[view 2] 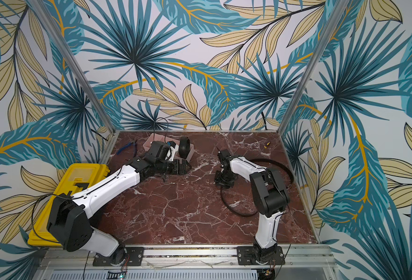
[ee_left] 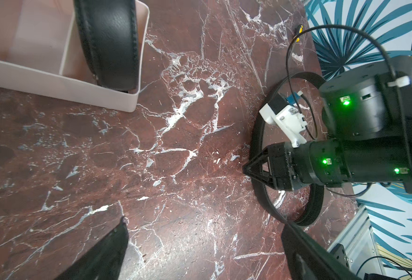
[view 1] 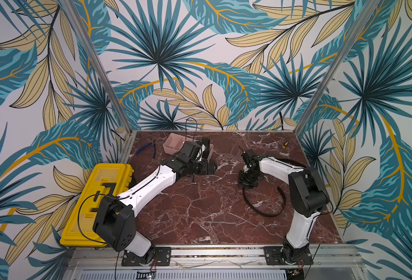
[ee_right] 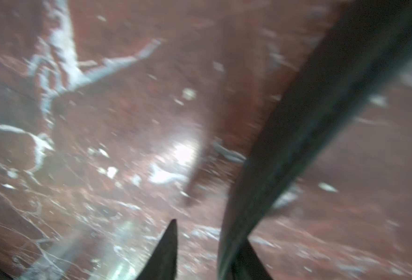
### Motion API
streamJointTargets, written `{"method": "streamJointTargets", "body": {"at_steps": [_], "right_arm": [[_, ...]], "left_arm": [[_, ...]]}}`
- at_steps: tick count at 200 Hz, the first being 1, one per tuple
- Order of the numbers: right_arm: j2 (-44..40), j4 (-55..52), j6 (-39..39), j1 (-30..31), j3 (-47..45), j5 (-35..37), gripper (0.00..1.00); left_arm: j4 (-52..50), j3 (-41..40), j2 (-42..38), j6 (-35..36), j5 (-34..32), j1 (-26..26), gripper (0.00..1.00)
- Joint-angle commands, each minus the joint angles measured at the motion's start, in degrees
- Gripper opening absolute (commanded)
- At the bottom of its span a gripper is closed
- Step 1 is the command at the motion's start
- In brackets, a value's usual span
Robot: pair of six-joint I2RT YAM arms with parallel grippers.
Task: Place the belts into the storage roll
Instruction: Move the belt at the center of the board.
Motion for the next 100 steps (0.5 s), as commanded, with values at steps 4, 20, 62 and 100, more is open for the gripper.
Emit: {"method": "streamJointTargets", "body": {"at_steps": [4,20,62,100], "right_arm": [[3.1,1.8,1.5,4.2,4.5,-2.5,0.24],[5.9,1.7,2.9,7.7,8.9,-2.9,0.24],[11.2,2.8,8.7,14.4,17.0,-4.9,0.23],[6.4,-3.3,3.2,13.0,18.4,-0.5,0.64]], "left_arm": [[0.2,-0.8,-3.7,1.1,-1.1,1.5,1.0],[0.0,-1.5,-5.0,1.4,-1.5,2.5,0.99],[-0.3,-3.5,-7.3,2.5,-2.9,3.5,1.0],[-0.2,-0.7,-5.2,8.2,0.8,3.5,0.99]]}}
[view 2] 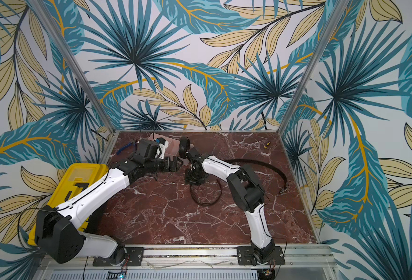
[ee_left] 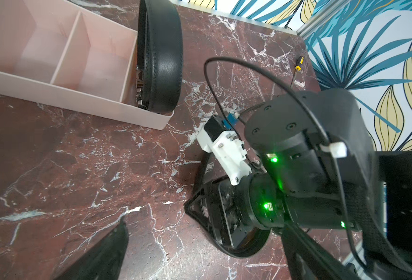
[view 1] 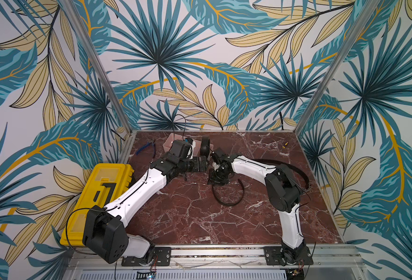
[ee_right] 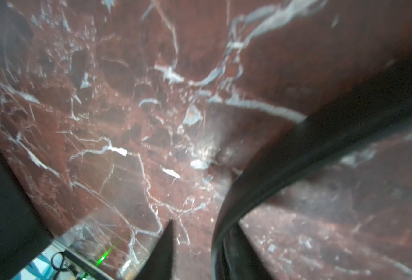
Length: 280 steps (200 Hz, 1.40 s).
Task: Place the belts into the storage roll
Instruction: Move the belt at the center of the board, then roll the belt at the center of the board.
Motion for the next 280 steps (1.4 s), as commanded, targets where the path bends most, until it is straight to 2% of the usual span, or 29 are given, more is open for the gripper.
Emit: {"method": "streamJointTargets", "body": {"at_steps": [1,19,38,47,52,61,75,96,106,130,163,185,205,233,280], "right_arm": [[-4.3,-5.5,-3.3,-2.4,0.9,3.4,0.64],[-10.1,-7.3,-5.5,-6.4,-2.0,2.7,0.78],[-16.4,-11.3,-8.8,-11.5,-4.3,2.8,0.87],[-19.4,-12.8,-9.8,-13.9,-5.6,3.5,0.91],[-21.0,-13.8,-10.3,-15.4,-6.8,3.7,0.98],[-23.7,-15.9,-10.7,-18.0,-8.4,4.1,0.99],[-28.6,-16.7,-10.8,-22.2,-12.2,4.2,0.99],[-34.9,-16.6,-9.8,-27.8,-17.9,2.9,0.99],[-37.1,-16.9,-9.4,-29.1,-19.7,2.8,0.99],[-42.3,-15.8,-7.7,-31.4,-24.9,2.0,0.99],[-48.4,-16.3,-6.3,-35.5,-30.0,0.2,0.99],[-52.0,-18.7,-5.8,-36.1,-31.3,3.1,0.99],[-54.0,-19.7,-4.6,-37.2,-32.4,4.8,0.99],[-55.3,-20.9,-2.9,-39.7,-31.7,8.8,0.99],[-57.5,-18.5,-1.2,-41.7,-34.0,4.8,0.99]], "left_arm": [[-0.2,2.0,1.0,5.3,2.5,0.3,0.99],[-0.4,5.1,3.0,8.6,4.9,0.3,0.99],[-0.8,8.6,6.1,14.0,8.2,0.0,1.0],[-0.9,9.7,7.4,17.2,9.8,-0.3,1.0],[-0.9,10.2,8.2,19.1,10.2,-0.8,1.0],[-1.0,11.1,9.9,24.5,11.0,-1.7,0.99],[-1.0,11.6,12.3,37.0,12.6,-4.4,1.0],[-1.1,9.6,14.3,67.9,16.5,-8.7,1.0],[-1.0,10.8,16.4,75.7,15.8,-9.5,1.0],[-1.0,16.2,22.7,83.9,18.6,-9.9,1.0],[-1.3,21.8,31.4,94.5,16.4,-13.1,1.0],[-3.6,24.4,36.1,101.7,14.5,-15.5,0.99],[-3.7,23.6,38.2,107.0,12.2,-17.7,0.98],[-3.6,23.2,40.0,110.0,10.6,-20.5,0.96],[-3.6,26.3,44.3,114.1,8.2,-21.5,0.95]]}}
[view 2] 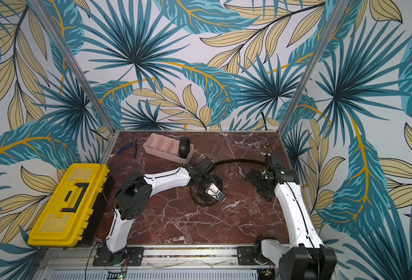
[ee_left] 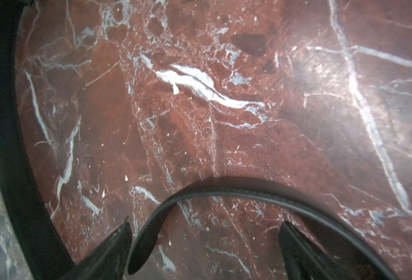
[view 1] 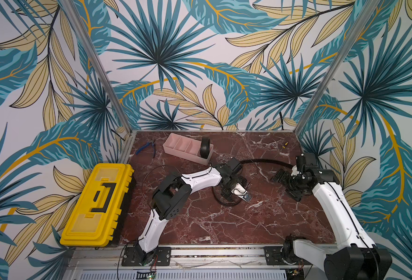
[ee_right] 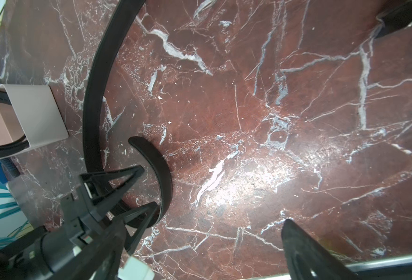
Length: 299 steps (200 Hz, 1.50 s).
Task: Place the belts into the storage roll
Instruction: Roll the belt at the center of the board.
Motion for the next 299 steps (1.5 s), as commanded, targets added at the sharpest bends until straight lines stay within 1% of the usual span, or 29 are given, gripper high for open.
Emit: {"method": "streamJointTargets", "body": {"at_steps": [1,35,58,96,136,145,163,184,212,247,264,278,285,299], "right_arm": [[-2.1,0.0,1.8,-0.7,-2.4,-1.0,0.99],[-4.1,1.2,2.3,-1.3,-6.6,-2.4,0.99],[-5.1,2.4,3.6,-1.5,-9.0,-4.4,0.99],[-6.7,1.8,4.1,-1.6,-9.1,-5.1,0.99],[-8.8,1.1,5.0,-1.5,-10.2,-6.3,0.99],[-9.1,1.3,5.2,-1.6,-10.8,-6.6,0.99],[-9.8,1.8,5.6,-1.6,-11.9,-7.1,0.99],[-10.4,2.5,6.3,-1.5,-12.7,-7.9,0.99],[-10.8,3.2,6.9,-1.5,-13.7,-8.6,0.99],[-10.5,3.8,7.3,-1.5,-13.5,-8.9,0.99],[-10.1,3.9,7.3,-1.5,-12.9,-8.6,0.99],[-9.6,4.1,7.2,-1.5,-12.3,-8.1,0.99],[-9.3,4.2,7.1,-1.5,-12.0,-8.0,0.99],[-8.5,4.3,6.7,-1.5,-10.9,-7.7,0.99]], "left_arm": [[-0.6,2.9,2.7,4.6,-1.9,0.4,0.95],[-0.7,5.7,6.1,7.8,-1.7,0.2,0.93],[-0.7,6.5,7.6,9.0,-2.4,-0.4,0.89],[-2.8,6.9,8.1,9.6,-3.8,-2.2,0.87],[-8.6,6.4,10.6,12.7,-9.3,-4.5,0.78],[-10.0,6.3,11.0,12.1,-10.6,-5.0,0.76],[-12.6,5.8,11.0,8.3,-15.5,-6.1,0.65],[-16.7,4.6,10.0,5.5,-16.8,-6.2,0.56],[-18.3,2.0,7.8,3.6,-16.5,-6.2,0.55],[-21.2,2.5,6.5,-2.2,-12.6,-5.5,0.5],[-21.2,2.2,6.2,-5.5,-11.7,-5.2,0.42],[-21.4,1.8,6.3,-7.1,-12.1,-4.9,0.25],[-21.4,1.7,6.2,-8.1,-12.2,-4.6,0.23],[-21.3,1.3,6.1,-9.8,-12.0,-3.9,0.12]]}}
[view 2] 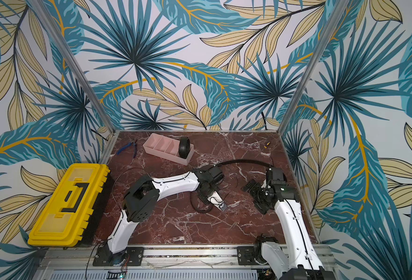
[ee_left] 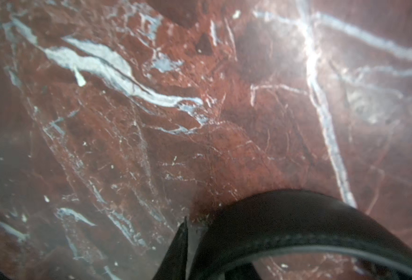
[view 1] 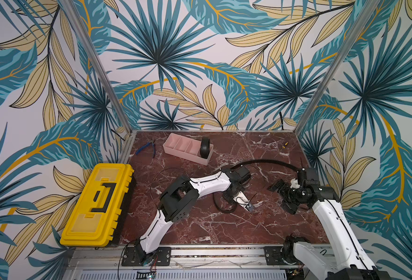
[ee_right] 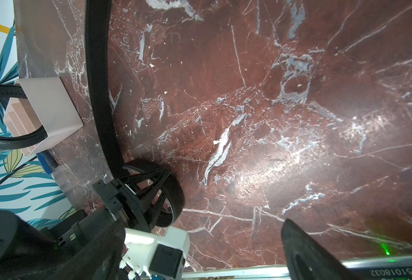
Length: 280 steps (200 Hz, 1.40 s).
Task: Place the belts into the storage roll
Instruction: Roll the belt at the center of the board.
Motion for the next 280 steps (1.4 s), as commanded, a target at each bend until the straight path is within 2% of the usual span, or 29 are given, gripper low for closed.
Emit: {"method": "streamJointTargets", "body": {"at_steps": [1,38,74,102,115,142,190,218,250,268,280], "right_arm": [[1.1,0.6,-0.2,-0.3,1.7,0.6,0.99],[4.6,0.6,-1.8,-0.3,6.2,1.4,0.99],[10.3,2.8,-2.8,-0.3,11.7,1.7,0.99],[16.6,8.7,-3.7,-0.4,14.6,2.3,0.99],[21.5,9.0,-5.6,-0.2,17.7,2.1,0.99],[34.3,2.6,-11.7,0.7,29.8,6.5,0.99],[53.6,-4.9,-11.2,0.8,50.1,7.4,0.99],[62.5,-8.7,-10.4,0.8,57.8,6.6,0.99],[65.8,-8.9,-7.6,1.0,59.0,5.3,0.98],[65.9,-7.8,-6.3,1.4,57.1,5.5,0.98],[66.0,-6.1,-5.2,1.4,55.5,5.5,0.97]], "left_arm": [[-7.0,-3.5,2.3,-5.3,-0.2,1.1,0.12],[-7.0,-4.5,1.4,-6.5,0.1,3.2,0.0],[-7.0,-4.3,0.9,-9.8,1.7,6.6,0.0],[-6.8,-4.3,0.8,-10.9,3.6,8.8,0.0],[-7.0,-3.0,1.5,-12.7,4.1,9.3,0.0],[-6.9,1.7,3.9,-18.9,5.3,10.3,0.0],[-7.0,9.5,7.2,-28.9,4.5,10.7,0.0],[-7.1,12.1,7.9,-34.0,4.4,10.9,0.0],[-7.0,14.4,8.8,-39.9,3.9,11.2,0.0],[-7.0,16.1,10.1,-43.2,6.6,11.3,0.0],[-7.1,18.3,12.4,-46.8,5.8,11.4,0.0]]}}
